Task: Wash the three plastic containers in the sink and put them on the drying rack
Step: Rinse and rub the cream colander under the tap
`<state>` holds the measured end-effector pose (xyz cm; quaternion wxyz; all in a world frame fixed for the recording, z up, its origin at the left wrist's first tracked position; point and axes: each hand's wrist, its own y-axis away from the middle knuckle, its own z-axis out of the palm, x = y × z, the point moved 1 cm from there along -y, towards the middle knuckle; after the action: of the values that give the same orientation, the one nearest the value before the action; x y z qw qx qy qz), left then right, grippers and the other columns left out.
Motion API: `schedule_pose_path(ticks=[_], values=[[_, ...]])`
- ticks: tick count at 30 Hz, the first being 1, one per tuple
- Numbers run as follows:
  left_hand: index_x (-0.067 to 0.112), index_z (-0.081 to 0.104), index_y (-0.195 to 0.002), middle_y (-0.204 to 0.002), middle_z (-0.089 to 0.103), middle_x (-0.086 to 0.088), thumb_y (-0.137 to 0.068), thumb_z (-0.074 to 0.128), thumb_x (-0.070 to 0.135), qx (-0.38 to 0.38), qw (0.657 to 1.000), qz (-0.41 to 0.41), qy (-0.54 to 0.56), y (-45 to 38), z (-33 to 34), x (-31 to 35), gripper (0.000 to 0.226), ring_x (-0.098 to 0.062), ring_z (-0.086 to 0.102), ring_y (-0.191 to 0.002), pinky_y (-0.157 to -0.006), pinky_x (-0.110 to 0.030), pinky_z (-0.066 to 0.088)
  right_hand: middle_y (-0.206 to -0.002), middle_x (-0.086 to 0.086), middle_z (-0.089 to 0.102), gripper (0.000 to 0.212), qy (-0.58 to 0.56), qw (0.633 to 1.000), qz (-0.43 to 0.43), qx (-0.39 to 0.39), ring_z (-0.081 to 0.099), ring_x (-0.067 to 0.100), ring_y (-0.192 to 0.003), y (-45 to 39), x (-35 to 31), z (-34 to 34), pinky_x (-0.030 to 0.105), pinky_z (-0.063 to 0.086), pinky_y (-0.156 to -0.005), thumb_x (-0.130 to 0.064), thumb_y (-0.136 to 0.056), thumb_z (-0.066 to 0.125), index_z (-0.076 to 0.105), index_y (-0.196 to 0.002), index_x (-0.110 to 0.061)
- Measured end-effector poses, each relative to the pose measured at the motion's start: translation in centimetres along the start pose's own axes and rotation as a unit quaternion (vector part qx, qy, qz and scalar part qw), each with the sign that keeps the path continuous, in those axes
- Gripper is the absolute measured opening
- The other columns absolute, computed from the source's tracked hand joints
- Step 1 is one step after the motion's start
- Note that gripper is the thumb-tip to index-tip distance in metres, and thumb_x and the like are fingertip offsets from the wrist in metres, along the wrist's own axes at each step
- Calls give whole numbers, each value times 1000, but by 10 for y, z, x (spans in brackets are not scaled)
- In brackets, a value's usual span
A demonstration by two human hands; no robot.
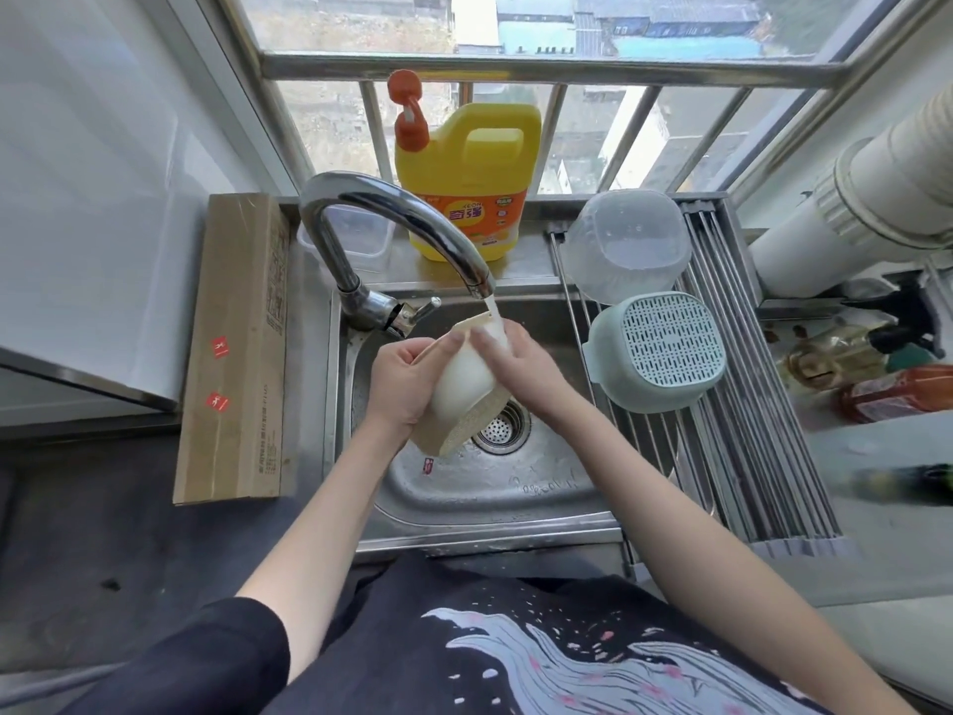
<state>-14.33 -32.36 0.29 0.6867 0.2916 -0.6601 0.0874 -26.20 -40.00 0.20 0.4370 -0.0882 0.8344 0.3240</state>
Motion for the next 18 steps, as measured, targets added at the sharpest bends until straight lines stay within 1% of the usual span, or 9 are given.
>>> schedule_pose_path(ticks=[2,5,6,7,9,10,15,17,18], values=[[7,41,-52,-53,31,-4,-85,68,35,6,1000,5,-2,2,-1,-1,51,-11,26,-47,-45,-25,18,-120,3,60,40,-8,999,14,31,55,21,-109,-3,0,-5,38,45,-92,-42,-96,42,54,-123,-15],[16,33,-44,-44,26,8,-82,72,30,36,999,12,-5,1,-3,4,56,-9,21,-45,-45,-25,15,-103,3,67,21,-37,993,59,92,60,27,-103,-10,6,-15,46,50,-90,-25,-89,48,68,-94,-18],[20,32,-42,-42,24,11,-82,72,29,37,999,16,-4,-1,-4,5,58,-8,21,-44,-45,-25,15,-103,3,68,20,-51,992,63,95,61,28,-104,-8,6,-15,47,50,-91,-25,-88,49,68,-92,-20],[24,30,-39,-41,23,13,-82,72,29,37,999,27,-19,-3,-5,7,61,-8,20,-43,-45,-26,16,-108,4,66,22,-61,994,56,75,59,28,-106,-4,2,-11,47,49,-92,-31,-90,48,66,-99,-20],[20,29,-35,-39,22,11,-81,72,34,34,997,46,-59,-5,-6,11,65,-9,21,-44,-48,-29,16,-117,5,59,44,-51,997,40,30,55,24,-107,4,-6,0,41,46,-93,-48,-94,47,52,-122,-15],[20,30,-35,-40,23,11,-80,73,36,30,997,48,-60,-6,-6,11,64,-10,22,-45,-49,-30,16,-115,5,57,49,-47,998,29,32,55,23,-105,6,-6,4,38,46,-89,-51,-93,47,48,-123,-13],[21,35,-40,-45,33,6,-68,81,39,30,999,-6,31,0,-2,3,57,-10,28,-45,-46,-26,19,-82,-4,51,21,-91,991,48,86,48,17,-83,-6,-5,-4,32,36,-73,-33,-96,42,48,-89,-14],[22,35,-41,-45,33,7,-62,82,43,24,998,-26,54,0,-4,-1,56,-9,27,-44,-45,-25,19,-79,-4,53,18,-79,989,63,110,48,19,-85,-12,-6,-11,31,35,-74,-24,-95,40,50,-82,-17],[20,36,-43,-47,33,4,-65,82,41,29,998,-29,55,1,-5,-1,55,-9,27,-44,-45,-25,19,-85,-2,57,18,-51,991,65,106,51,21,-89,-11,-7,-12,32,36,-76,-22,-95,38,52,-85,-17]])
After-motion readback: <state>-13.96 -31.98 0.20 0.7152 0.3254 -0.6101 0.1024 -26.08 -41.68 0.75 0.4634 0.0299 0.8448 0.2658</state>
